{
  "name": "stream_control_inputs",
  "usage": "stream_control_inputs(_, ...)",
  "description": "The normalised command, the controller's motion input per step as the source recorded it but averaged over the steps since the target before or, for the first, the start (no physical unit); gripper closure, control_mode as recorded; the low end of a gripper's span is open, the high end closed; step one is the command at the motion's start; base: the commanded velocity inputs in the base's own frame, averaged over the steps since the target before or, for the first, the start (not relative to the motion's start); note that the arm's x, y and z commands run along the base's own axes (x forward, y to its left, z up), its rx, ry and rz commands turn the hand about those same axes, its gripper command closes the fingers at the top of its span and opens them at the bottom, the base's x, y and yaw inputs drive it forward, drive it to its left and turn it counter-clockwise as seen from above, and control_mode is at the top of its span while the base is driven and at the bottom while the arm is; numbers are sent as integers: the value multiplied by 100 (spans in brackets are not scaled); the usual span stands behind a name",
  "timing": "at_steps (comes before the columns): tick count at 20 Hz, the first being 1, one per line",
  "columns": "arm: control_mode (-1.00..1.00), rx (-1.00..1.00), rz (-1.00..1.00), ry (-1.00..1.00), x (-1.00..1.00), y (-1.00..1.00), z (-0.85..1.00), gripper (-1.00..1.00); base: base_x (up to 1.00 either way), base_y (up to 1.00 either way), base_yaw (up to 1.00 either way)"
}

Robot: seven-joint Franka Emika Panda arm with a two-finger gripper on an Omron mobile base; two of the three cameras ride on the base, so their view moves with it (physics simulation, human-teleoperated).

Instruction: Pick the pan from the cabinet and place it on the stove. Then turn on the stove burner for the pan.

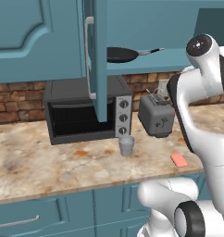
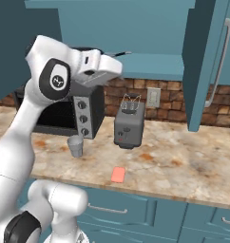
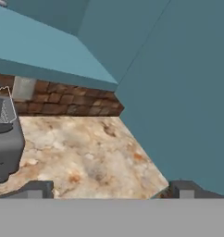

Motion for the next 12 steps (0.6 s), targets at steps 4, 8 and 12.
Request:
stream_control_inputs(4,-100,18,14,-13,0,51,26,-100,0,0,0)
stream_control_inputs(8,-100,16,7,-6,0,59,30,-100,0,0,0)
stream_control_inputs(12,-100,13,0,-10,0,61,19,-100,0,0,0)
